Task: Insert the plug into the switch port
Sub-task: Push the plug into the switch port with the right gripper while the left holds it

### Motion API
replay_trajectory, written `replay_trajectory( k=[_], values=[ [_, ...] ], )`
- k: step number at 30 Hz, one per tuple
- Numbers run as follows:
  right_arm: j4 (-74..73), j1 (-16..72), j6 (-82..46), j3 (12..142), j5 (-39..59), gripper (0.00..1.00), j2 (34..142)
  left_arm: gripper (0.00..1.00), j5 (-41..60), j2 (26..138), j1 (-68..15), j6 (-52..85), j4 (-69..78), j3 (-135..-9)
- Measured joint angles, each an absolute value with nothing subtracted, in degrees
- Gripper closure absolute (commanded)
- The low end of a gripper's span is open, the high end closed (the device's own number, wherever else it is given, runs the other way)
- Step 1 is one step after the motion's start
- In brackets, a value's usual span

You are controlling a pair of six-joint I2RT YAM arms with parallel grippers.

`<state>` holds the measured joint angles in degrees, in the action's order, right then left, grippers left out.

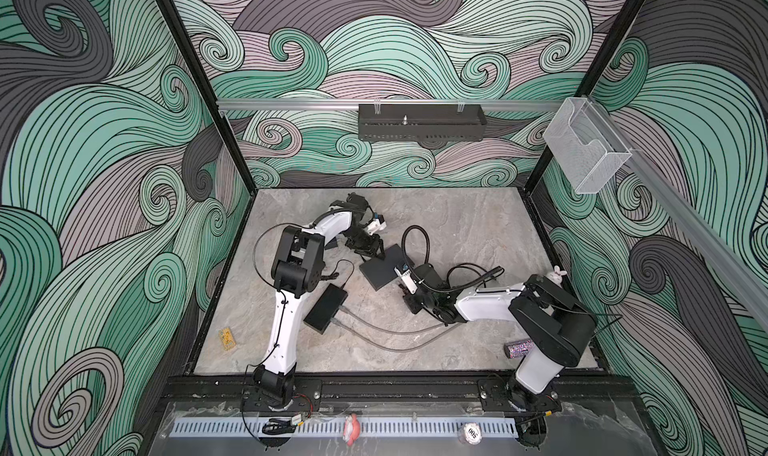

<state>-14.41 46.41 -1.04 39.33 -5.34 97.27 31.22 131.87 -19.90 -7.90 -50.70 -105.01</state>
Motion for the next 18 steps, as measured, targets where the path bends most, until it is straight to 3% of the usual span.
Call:
replay_trajectory(
  k=[6, 11, 18],
  values=[
    [-13.85, 46.39, -1.08, 38.94, -6.26, 1.00, 96.64, 0.49, 31.09, 131.94, -20.03, -7.97, -51.13, -105.14],
    [-13.39, 46.39, -0.86, 38.94, -6.85, 1.00, 96.64, 0.58, 30.17, 131.94, -20.53, -8.62, -52.56, -105.16],
    [-13.61, 46.39, -0.86, 38.98, -7.03, 1.00, 96.64, 0.64, 29.36, 131.94, -20.71, -9.06, -53.32, -105.16]
  ],
)
